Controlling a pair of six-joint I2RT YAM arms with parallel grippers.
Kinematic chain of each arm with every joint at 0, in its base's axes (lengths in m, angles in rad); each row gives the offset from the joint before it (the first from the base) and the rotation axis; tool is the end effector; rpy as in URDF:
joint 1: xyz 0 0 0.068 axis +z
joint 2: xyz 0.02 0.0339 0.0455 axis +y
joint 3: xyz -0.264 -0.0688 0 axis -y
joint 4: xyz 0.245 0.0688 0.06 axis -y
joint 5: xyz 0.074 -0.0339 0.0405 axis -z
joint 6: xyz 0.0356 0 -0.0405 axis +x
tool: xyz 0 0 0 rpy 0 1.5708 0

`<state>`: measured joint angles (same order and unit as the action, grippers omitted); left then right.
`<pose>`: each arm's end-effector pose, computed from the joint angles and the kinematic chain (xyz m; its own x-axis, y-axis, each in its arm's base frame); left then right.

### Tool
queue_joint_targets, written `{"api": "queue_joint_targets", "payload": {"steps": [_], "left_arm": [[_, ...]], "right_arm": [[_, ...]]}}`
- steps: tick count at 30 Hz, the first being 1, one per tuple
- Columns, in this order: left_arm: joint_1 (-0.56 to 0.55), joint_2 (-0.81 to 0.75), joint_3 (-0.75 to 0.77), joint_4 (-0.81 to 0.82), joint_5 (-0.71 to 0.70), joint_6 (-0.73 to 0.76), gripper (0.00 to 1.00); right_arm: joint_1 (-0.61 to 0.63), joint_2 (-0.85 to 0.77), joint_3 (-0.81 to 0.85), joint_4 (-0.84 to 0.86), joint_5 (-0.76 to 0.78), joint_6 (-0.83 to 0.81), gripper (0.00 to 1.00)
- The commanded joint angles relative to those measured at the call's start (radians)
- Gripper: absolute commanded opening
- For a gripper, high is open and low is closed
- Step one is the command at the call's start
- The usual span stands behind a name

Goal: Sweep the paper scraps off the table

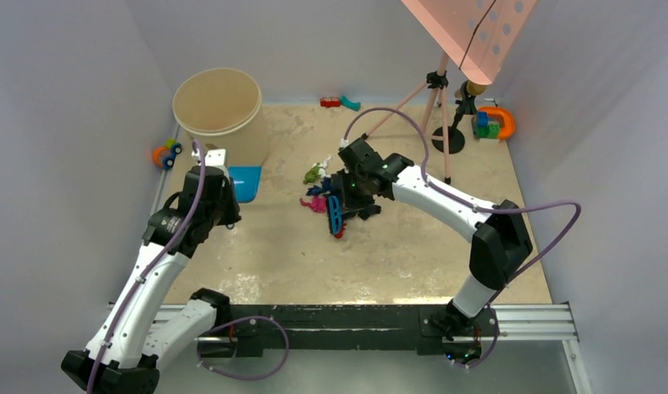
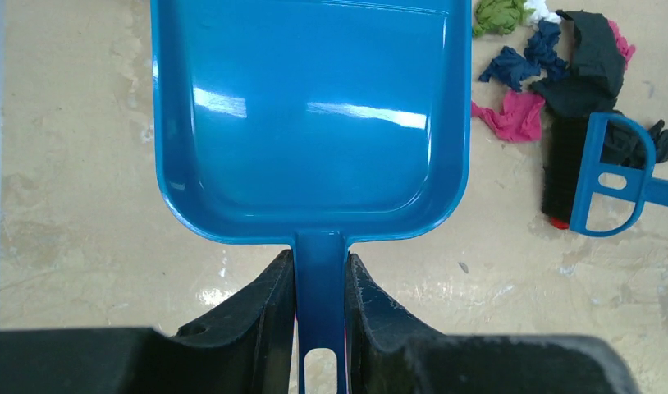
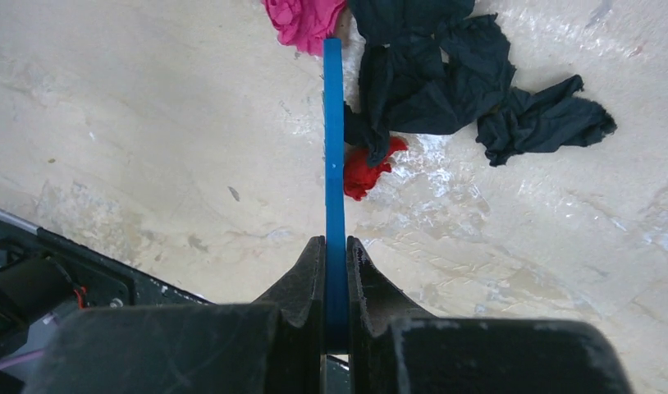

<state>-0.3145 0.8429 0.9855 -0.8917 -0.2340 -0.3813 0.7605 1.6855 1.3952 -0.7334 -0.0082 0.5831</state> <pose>0.1527 -0.0410 0.3308 -0.6530 -0.1683 -0.7385 -0.1116 0.9857 -0.1260 0.2600 0.2478 0.2695 -0.8977 -0.0941 -0.4304 -0.2373 0.9264 0.2923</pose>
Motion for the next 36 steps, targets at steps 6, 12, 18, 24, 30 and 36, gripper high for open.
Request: {"api": "queue_joint_targets", "payload": {"steps": [6, 12, 18, 24, 30, 36], "left_arm": [[0.003, -0.008, 0.021, 0.008, 0.054, 0.013, 0.00], [0.003, 0.005, 0.015, 0.020, 0.081, 0.023, 0.00], [0.003, 0.052, 0.016, 0.013, 0.109, 0.025, 0.00], [0.003, 0.081, 0.019, 0.011, 0.114, 0.028, 0.00], [0.003, 0.161, 0.014, 0.012, 0.227, 0.042, 0.00], [-0.011, 0.275, 0.029, -0.021, 0.314, 0.023, 0.00]], "right_arm": [[-0.033, -0.113, 0.095, 0.115, -0.098, -0.067, 0.00], [-0.116, -0.017, 0.172, 0.251, -0.142, 0.070, 0.00], [-0.169, 0.176, 0.237, 0.386, -0.218, 0.273, 0.00], [-0.177, 0.347, 0.294, 0.385, -0.199, 0.383, 0.00], [-0.200, 0.340, 0.277, 0.166, -0.096, 0.395, 0.00], [-0.223, 0.135, 0.110, 0.148, -0.035, 0.314, 0.00]]}}
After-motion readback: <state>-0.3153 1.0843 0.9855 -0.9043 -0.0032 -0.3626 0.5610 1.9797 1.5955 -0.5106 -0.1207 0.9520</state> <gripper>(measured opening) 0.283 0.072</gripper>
